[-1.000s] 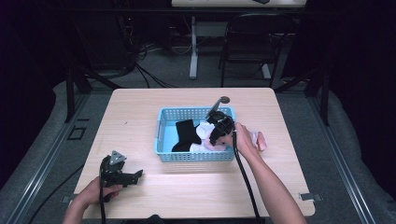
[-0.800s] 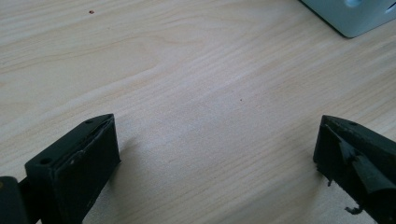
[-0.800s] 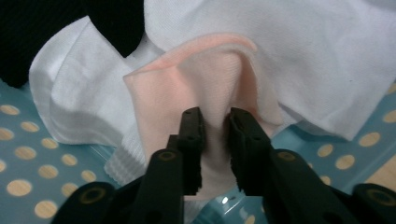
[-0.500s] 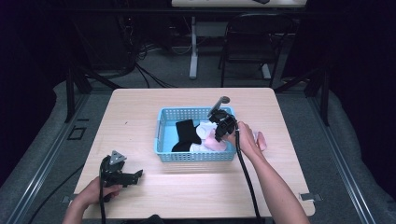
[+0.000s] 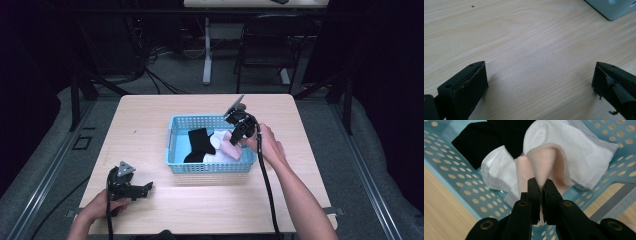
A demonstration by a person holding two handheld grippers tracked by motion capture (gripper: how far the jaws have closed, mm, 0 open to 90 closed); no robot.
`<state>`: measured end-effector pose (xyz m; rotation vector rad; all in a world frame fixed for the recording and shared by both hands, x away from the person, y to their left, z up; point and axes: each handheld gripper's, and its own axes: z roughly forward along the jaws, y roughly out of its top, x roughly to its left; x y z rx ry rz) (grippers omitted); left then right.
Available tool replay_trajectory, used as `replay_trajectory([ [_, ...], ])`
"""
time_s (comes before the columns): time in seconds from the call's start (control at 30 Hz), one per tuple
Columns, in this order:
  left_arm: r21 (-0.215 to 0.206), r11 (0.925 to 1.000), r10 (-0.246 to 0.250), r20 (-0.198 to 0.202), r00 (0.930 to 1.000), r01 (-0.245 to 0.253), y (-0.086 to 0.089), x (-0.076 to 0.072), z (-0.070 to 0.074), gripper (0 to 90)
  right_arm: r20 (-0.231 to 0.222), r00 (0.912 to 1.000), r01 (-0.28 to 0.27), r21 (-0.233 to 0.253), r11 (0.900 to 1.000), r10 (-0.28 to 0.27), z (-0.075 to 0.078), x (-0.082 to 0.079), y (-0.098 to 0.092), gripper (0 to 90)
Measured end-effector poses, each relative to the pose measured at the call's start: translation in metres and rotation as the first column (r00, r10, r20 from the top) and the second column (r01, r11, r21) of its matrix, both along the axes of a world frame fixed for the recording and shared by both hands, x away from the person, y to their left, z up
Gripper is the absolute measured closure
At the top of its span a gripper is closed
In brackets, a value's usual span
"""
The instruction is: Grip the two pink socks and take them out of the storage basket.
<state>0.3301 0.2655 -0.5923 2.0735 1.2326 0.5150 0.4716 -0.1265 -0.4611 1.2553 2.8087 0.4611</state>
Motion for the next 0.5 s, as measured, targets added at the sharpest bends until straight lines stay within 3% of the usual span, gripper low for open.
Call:
replay_trajectory([
  [0.5,0.000,1.0000,0.000,0.000,1.0000,0.000,0.000,0.000,0.000,0.0,0.057,0.9983,-0.008,0.054,0.998,0.005,0.047,-0.006,-0.006,85.9],
])
